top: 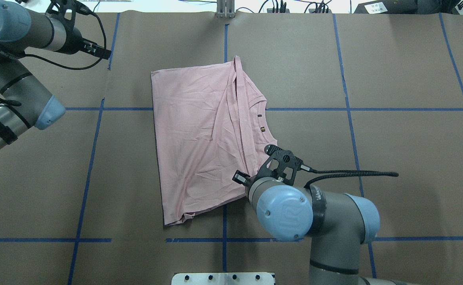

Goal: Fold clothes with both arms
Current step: 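Move both grippers down to the shirt edge nearest the robot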

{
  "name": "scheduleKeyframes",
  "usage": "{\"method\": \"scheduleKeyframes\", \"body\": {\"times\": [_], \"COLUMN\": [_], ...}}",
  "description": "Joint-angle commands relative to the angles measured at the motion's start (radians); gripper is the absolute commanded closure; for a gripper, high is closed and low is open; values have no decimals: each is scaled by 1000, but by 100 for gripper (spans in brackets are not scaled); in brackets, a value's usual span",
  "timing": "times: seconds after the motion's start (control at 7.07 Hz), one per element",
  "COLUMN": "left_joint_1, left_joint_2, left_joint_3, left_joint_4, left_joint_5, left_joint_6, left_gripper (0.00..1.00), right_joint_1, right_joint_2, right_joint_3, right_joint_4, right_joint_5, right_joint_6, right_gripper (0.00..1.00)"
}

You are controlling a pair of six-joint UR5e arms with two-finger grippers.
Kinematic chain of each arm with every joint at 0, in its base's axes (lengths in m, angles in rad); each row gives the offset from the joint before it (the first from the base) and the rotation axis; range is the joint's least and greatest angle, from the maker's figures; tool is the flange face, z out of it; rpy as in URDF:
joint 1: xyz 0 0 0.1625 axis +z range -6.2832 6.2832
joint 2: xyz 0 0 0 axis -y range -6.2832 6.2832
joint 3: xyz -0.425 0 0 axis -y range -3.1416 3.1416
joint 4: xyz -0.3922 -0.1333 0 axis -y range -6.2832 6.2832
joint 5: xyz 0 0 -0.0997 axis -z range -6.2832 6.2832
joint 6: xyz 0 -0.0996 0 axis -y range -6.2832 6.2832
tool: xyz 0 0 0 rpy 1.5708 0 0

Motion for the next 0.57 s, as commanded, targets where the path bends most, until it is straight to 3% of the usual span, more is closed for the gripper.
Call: {"method": "scheduleKeyframes", "body": {"times": [0.0, 0.28, 0.42], "left_joint_1": [89, 311, 443], "left_joint_2": [68, 163, 219], "left_joint_3": [-285, -610, -712], "left_joint_4": [208, 384, 392], "left_joint_5": [-21, 23, 121], "left_joint_6": [-175, -515, -675], "left_gripper": [0, 0, 0], "right_joint_1": [-67, -69, -66], "right_joint_2": [-7, -12, -14], "right_joint_3": [28, 47, 48], "right_joint_4": [-16, -55, -59], "right_joint_5": [-81, -85, -85], "right_joint_6": [49, 51, 51], "right_gripper": [100, 100, 100]}}
